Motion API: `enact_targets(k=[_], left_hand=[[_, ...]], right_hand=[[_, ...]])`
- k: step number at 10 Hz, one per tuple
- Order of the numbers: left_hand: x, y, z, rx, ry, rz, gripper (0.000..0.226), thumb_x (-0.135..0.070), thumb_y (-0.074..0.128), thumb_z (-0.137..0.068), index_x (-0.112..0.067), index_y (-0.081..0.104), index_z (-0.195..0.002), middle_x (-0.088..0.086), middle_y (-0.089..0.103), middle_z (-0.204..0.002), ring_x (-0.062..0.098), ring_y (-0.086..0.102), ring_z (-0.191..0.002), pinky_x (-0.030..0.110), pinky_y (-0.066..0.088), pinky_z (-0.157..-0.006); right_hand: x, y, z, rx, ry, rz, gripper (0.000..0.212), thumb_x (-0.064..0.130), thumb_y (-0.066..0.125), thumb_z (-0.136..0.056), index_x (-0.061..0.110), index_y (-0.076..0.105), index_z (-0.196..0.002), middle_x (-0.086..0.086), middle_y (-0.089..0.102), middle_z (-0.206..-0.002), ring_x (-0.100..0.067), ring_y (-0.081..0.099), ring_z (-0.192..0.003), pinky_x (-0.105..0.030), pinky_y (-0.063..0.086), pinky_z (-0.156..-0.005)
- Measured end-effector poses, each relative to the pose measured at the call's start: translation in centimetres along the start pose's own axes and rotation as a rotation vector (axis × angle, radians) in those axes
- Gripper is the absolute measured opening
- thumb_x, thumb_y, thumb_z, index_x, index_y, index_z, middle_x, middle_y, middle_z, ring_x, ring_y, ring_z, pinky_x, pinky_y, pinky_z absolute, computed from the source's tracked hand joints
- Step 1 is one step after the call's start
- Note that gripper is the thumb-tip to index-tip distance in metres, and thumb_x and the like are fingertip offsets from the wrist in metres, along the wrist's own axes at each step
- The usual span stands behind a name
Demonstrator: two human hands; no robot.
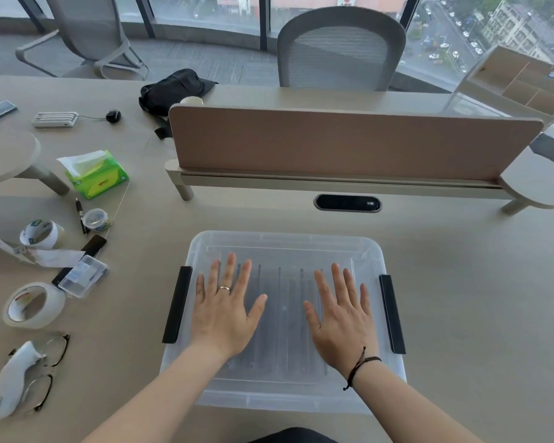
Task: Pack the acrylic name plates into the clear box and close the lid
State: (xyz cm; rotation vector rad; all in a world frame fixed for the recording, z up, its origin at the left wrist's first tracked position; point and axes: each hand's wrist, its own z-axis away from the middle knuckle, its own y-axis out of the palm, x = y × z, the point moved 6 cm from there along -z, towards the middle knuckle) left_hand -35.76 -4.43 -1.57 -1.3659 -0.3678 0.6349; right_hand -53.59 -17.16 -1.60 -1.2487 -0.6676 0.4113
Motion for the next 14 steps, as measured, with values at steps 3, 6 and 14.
enact_targets(k=[3, 6, 14], left_hand=[[0.0, 0.1, -0.2, 0.006, -0.01, 0.001, 0.074, -0.07, 0.006, -0.091, -0.033, -0.017, -0.151, -0.002, -0.025, -0.158, 0.024, -0.029, -0.143, 0.048, -0.011, -0.118], [0.1, 0.1, -0.2, 0.002, 0.0, 0.022, 0.074, -0.072, 0.006, -0.09, -0.035, -0.015, -0.151, -0.003, -0.025, -0.158, 0.023, -0.028, -0.144, 0.048, -0.01, -0.118], [0.6, -0.1, 0.1, -0.019, 0.045, 0.127, 0.069, -0.071, 0.007, -0.092, -0.039, -0.006, -0.152, -0.011, -0.021, -0.159, 0.015, -0.027, -0.144, 0.043, -0.008, -0.12]], right_hand=[[0.1, 0.0, -0.2, 0.019, -0.002, 0.006, 0.065, 0.06, 0.013, -0.096, 0.036, -0.005, -0.154, 0.002, -0.019, -0.162, -0.017, -0.024, -0.148, -0.045, -0.012, -0.12], [0.2, -0.3, -0.2, 0.014, -0.004, -0.011, 0.065, 0.06, 0.016, -0.096, 0.035, 0.003, -0.154, 0.001, -0.012, -0.164, -0.018, -0.019, -0.149, -0.046, -0.008, -0.121], [3.5, -28.2, 4.4, -0.175, -0.207, -1.176, 0.035, 0.049, 0.049, -0.092, 0.026, 0.072, -0.106, -0.003, 0.076, -0.098, -0.02, 0.072, -0.084, -0.029, 0.058, -0.077]])
